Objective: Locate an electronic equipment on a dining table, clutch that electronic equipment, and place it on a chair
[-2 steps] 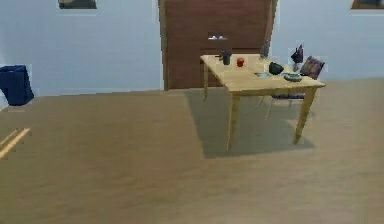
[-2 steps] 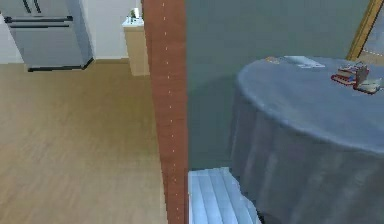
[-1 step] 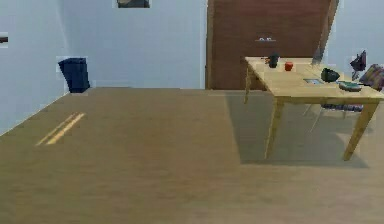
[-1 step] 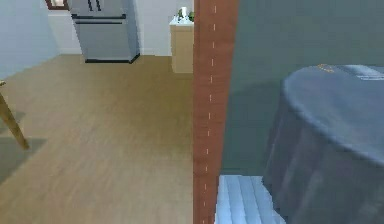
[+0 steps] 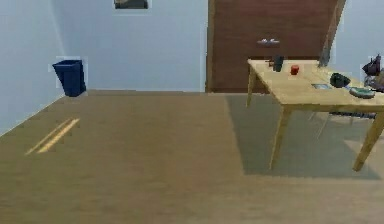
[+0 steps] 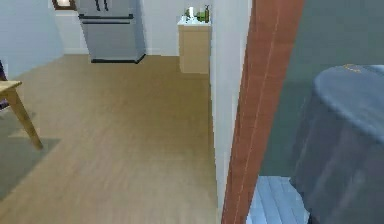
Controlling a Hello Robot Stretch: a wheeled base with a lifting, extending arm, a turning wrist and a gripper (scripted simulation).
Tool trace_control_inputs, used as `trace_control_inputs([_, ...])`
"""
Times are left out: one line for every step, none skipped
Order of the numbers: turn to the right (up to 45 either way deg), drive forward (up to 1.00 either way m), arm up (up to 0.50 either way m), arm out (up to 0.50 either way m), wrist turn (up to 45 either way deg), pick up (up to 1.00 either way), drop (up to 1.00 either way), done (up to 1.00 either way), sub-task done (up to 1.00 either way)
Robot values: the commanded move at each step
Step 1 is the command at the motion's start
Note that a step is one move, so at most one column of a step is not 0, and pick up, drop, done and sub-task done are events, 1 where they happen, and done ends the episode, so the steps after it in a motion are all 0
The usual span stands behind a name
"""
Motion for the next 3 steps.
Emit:
trace_control_inputs([15.0,0.0,0.0,0.0,0.0,0.0,0.0,0.0,0.0])
trace_control_inputs([0.0,0.85,0.0,0.0,0.0,0.0,0.0,0.0,0.0])
trace_control_inputs([-30.0,0.0,0.0,0.0,0.0,0.0,0.0,0.0,0.0])
